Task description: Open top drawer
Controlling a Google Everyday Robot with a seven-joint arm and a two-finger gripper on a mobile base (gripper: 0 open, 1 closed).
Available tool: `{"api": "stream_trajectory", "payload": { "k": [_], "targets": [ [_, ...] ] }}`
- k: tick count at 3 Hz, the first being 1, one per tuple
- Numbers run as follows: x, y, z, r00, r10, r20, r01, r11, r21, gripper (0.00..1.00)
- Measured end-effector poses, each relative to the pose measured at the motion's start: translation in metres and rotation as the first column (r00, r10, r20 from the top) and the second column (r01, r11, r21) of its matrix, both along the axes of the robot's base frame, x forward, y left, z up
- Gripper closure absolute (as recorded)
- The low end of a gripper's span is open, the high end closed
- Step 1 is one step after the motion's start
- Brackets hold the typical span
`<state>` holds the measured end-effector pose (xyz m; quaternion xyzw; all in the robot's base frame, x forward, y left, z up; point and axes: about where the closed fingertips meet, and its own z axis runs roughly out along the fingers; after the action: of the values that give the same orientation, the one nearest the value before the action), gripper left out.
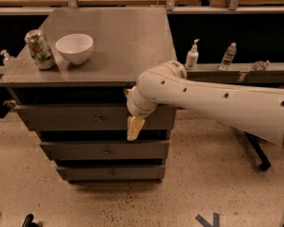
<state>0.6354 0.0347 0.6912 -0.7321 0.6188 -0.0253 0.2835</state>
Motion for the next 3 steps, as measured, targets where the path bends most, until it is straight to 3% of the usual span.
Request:
{"api": "stream_trajectory", "payload": {
  "k": [3],
  "targets": [
    [-0.009, 0.031, -0.03, 0.9868, 0.099, -0.128, -0.107, 0.992, -0.061, 0.0]
  ]
}}
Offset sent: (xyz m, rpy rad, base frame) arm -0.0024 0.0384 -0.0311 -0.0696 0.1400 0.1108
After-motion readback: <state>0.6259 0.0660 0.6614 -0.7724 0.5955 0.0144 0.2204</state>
